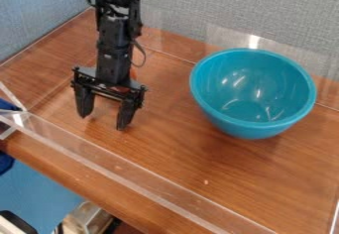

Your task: Remove the mushroom from inside the blue bowl and put it on the table

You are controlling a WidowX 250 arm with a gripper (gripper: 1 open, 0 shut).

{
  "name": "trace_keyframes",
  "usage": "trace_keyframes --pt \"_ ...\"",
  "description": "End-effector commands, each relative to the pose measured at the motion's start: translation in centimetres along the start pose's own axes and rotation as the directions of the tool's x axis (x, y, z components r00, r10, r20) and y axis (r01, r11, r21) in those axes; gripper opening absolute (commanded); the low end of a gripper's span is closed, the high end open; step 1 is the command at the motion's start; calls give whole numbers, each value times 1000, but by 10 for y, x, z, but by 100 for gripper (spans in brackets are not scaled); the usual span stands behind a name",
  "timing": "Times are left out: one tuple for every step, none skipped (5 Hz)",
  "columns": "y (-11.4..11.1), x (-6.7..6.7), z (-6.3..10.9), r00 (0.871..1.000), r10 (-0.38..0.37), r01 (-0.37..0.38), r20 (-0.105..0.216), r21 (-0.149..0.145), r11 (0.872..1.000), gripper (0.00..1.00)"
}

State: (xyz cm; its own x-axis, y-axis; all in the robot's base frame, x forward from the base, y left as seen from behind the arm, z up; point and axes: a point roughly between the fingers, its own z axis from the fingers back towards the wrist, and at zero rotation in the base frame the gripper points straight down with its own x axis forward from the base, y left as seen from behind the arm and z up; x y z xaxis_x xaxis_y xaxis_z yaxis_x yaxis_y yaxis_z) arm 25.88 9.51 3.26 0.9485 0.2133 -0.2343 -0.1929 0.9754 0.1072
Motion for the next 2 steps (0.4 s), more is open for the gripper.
trace_keyframes --pt "6 7 29 997 10 -10 83 -6 1000 100" --pt "1 16 35 995 -8 9 99 -9 1000 100"
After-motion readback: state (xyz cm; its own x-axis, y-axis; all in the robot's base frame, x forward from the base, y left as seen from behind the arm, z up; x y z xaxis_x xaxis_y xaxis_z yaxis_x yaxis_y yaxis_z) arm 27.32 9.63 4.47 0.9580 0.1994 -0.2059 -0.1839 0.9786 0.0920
